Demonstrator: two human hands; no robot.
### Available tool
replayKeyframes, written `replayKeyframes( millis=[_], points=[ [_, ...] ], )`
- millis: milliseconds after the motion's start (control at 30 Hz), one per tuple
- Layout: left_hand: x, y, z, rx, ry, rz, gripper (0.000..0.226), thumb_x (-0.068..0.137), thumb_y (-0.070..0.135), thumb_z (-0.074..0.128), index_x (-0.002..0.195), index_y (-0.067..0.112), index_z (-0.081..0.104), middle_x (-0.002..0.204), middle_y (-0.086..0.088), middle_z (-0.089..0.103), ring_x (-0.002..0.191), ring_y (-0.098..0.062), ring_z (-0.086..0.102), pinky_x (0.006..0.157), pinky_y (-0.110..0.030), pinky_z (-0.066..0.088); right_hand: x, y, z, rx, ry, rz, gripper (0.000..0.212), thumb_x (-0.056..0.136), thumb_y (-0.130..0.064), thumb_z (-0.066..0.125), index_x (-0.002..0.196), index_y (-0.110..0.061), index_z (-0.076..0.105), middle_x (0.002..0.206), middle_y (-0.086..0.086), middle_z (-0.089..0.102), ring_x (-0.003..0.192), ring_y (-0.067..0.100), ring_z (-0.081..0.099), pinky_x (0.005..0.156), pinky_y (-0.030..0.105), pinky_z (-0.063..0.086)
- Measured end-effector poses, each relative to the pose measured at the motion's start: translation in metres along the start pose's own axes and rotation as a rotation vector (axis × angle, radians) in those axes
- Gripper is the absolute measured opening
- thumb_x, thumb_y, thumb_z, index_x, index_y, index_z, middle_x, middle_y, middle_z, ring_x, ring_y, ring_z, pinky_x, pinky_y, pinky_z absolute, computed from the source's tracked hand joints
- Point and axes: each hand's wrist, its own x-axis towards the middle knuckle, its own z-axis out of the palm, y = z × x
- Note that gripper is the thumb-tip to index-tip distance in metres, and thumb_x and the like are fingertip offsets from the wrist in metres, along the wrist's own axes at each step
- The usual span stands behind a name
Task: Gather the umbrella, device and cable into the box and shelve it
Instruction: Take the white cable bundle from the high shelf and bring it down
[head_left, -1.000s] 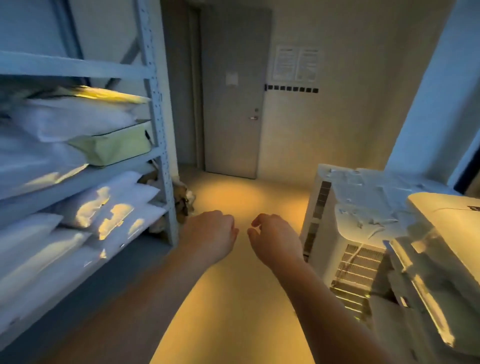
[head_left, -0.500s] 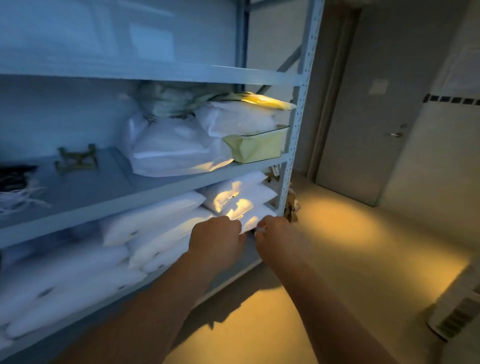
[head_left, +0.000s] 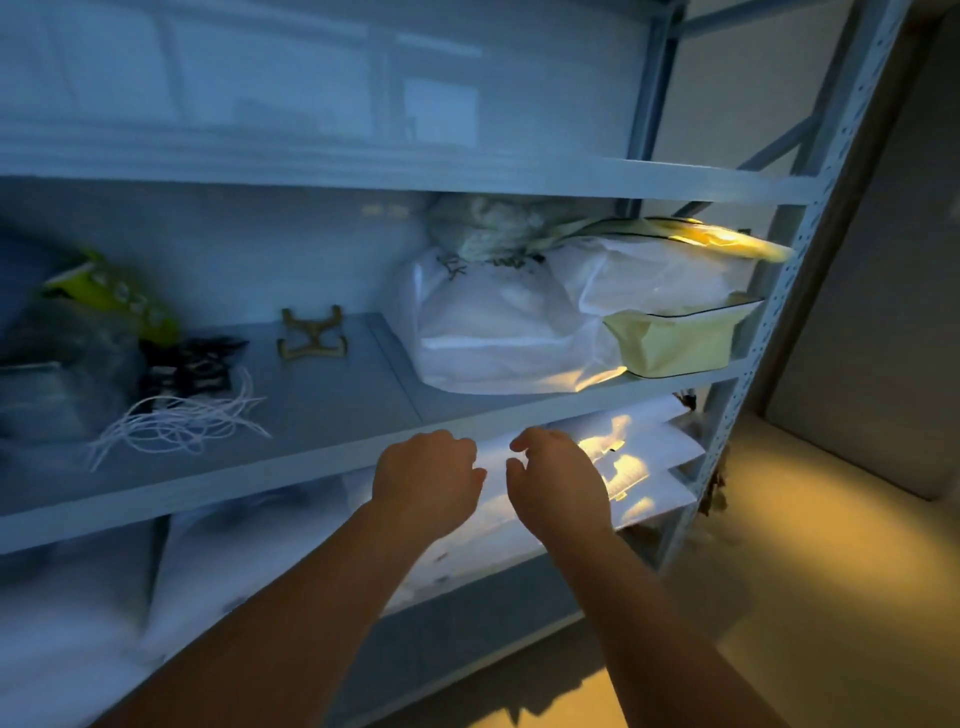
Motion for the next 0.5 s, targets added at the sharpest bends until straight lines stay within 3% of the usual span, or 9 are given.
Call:
replayKeyframes(
  millis=[67,167,267,367,500],
  points=[
    [0.012,-0.023,0.004,-0.025,-0.026,-0.037,0.043,0.1,0.054,0.041,0.132,0.029,0.057,0.128,0.004,0.063,0.109,-0.018,0.062,0.09,-0.034,0.049,0.017,-0.014,0.015,-0.001,-0.026,-0.03,0.031,0.099,-0.033,0.056,0.129,-0.026,0.062,0.129,-0.001,0.064,0.109,0.018,0.065,0.093,0.028,0.05],
    [0.029,-0.056,0.01,-0.051,0.002,-0.097,0.039,0.1,0.052,0.044,0.126,0.029,0.061,0.122,0.005,0.065,0.097,-0.013,0.06,0.078,-0.026,0.043,0.044,-0.032,0.043,0.029,-0.055,-0.07,0.031,0.099,-0.035,0.057,0.128,-0.025,0.063,0.128,-0.001,0.064,0.109,0.017,0.065,0.096,0.029,0.05],
    [0.046,-0.081,0.01,0.022,0.027,-0.165,0.034,0.1,0.049,0.044,0.119,0.029,0.064,0.114,0.004,0.065,0.098,-0.018,0.062,0.073,-0.029,0.037,0.075,-0.046,0.073,0.059,-0.089,-0.122,0.028,0.099,-0.033,0.056,0.124,-0.024,0.064,0.124,0.001,0.065,0.106,0.019,0.065,0.094,0.032,0.052],
    [0.066,-0.101,0.007,0.085,0.011,-0.224,0.028,0.099,0.039,0.043,0.109,0.025,0.066,0.109,-0.001,0.065,0.098,-0.023,0.063,0.072,-0.032,0.04,0.11,-0.062,0.101,0.099,-0.131,-0.186,0.028,0.095,-0.027,0.053,0.12,-0.022,0.066,0.117,0.004,0.064,0.103,0.025,0.064,0.085,0.036,0.054],
    [0.093,-0.128,0.003,0.147,-0.008,-0.283,0.03,0.099,0.035,0.042,0.113,0.021,0.065,0.113,-0.005,0.063,0.101,-0.026,0.062,0.079,-0.035,0.048,0.152,-0.087,0.13,0.14,-0.188,-0.266,0.03,0.094,-0.026,0.053,0.12,-0.02,0.066,0.116,0.009,0.063,0.103,0.03,0.064,0.082,0.036,0.052]
  ],
)
